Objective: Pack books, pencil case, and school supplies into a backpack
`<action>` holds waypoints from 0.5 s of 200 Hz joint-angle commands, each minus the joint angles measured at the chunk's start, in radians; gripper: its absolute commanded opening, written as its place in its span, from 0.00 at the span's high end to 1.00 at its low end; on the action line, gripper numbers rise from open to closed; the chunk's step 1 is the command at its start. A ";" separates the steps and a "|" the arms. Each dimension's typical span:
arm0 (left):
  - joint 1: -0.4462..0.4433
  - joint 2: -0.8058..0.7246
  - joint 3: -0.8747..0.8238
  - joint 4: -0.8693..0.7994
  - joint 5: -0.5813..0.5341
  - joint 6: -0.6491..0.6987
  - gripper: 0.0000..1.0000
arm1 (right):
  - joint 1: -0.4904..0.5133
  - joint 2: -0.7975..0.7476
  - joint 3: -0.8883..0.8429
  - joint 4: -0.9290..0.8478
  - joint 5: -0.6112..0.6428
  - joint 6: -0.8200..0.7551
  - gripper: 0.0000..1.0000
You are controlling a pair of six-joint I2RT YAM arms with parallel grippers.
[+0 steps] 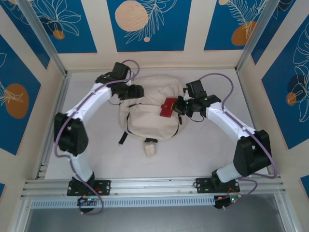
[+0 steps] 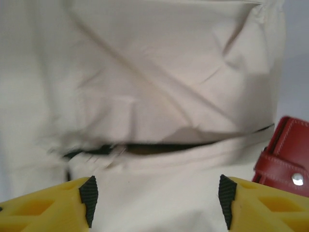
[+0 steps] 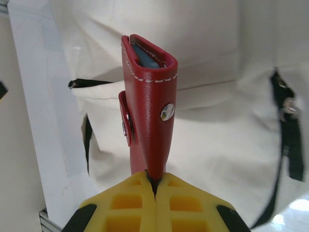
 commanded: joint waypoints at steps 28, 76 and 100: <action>-0.061 0.219 0.164 0.037 0.048 -0.261 0.40 | -0.061 -0.095 -0.087 0.090 -0.051 0.040 1.00; -0.079 0.365 0.298 0.017 0.052 -0.351 0.41 | -0.083 -0.102 -0.111 0.121 -0.095 0.048 1.00; -0.080 0.375 0.288 0.028 0.041 -0.388 0.50 | -0.082 -0.103 -0.114 0.125 -0.100 0.058 1.00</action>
